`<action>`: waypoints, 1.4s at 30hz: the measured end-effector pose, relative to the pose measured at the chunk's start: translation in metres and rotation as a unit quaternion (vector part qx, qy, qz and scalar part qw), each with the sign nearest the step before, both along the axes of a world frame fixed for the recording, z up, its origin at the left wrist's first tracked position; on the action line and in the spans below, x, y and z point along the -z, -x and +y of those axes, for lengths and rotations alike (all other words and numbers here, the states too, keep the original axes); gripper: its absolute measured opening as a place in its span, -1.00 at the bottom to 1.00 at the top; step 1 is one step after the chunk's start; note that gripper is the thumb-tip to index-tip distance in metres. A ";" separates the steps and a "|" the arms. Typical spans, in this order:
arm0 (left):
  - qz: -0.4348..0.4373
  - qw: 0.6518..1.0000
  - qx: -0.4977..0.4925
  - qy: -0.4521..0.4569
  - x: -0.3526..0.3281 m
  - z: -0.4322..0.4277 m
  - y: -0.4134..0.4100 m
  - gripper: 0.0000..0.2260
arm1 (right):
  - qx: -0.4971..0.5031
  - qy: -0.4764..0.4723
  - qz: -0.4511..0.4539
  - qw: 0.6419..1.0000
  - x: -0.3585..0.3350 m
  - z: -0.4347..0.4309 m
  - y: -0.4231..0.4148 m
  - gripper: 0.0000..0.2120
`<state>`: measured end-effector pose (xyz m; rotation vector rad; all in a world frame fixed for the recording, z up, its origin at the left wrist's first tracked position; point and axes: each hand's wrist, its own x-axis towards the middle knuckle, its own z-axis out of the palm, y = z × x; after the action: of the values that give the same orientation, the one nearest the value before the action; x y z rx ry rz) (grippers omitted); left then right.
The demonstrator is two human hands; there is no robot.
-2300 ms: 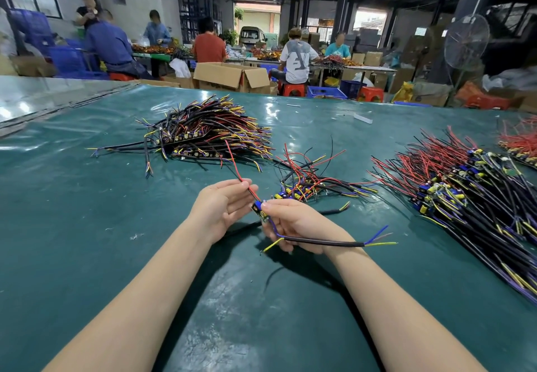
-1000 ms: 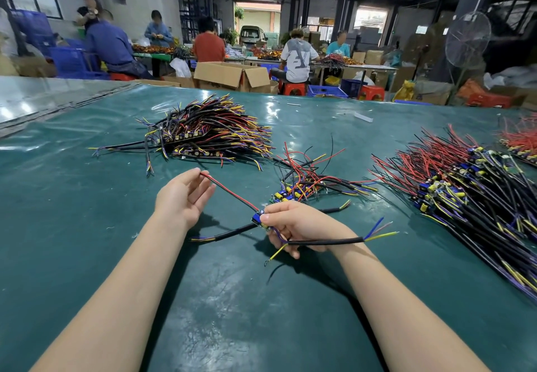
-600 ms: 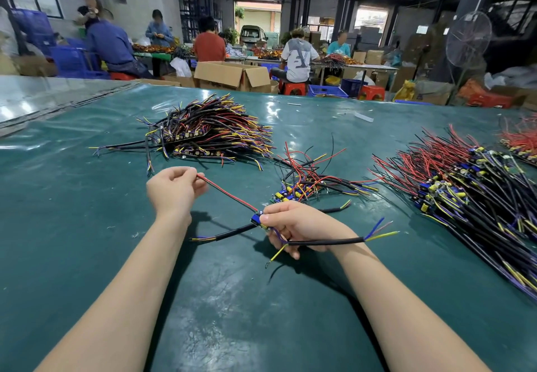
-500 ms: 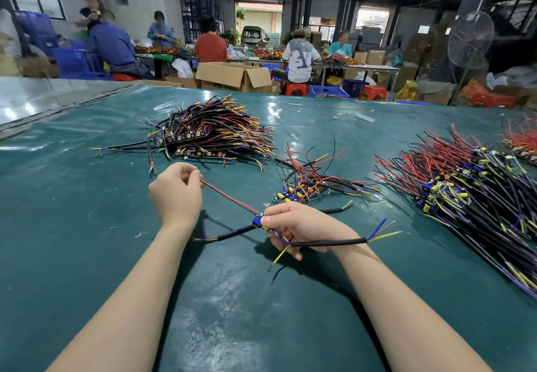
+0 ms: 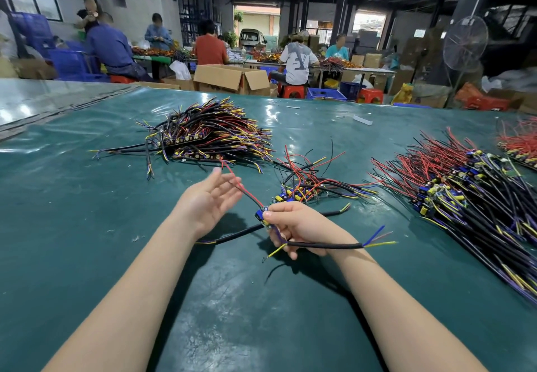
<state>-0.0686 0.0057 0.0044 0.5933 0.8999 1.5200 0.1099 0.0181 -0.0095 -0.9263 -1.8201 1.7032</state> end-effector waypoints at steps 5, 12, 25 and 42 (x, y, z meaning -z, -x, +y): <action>0.191 0.971 0.143 0.020 0.005 -0.006 -0.009 -0.74 | 0.005 0.005 0.003 1.000 0.001 0.000 0.001 -0.71; 0.123 0.969 0.212 0.008 0.002 -0.008 -0.010 -0.74 | 0.002 0.017 0.011 1.000 -0.001 0.000 -0.002 -0.73; 0.067 0.993 0.093 -0.025 0.007 -0.009 -0.031 -0.84 | 0.007 0.056 0.056 0.997 -0.005 -0.003 -0.004 -0.79; 0.144 0.965 -0.219 0.029 0.002 0.003 -0.005 -0.80 | -0.043 -0.007 -0.069 0.997 -0.011 -0.007 0.001 -0.74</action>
<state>-0.0632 0.0089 0.0021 0.6086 1.3635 1.8212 0.1092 0.0113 0.0019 -0.9949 -1.9864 1.7123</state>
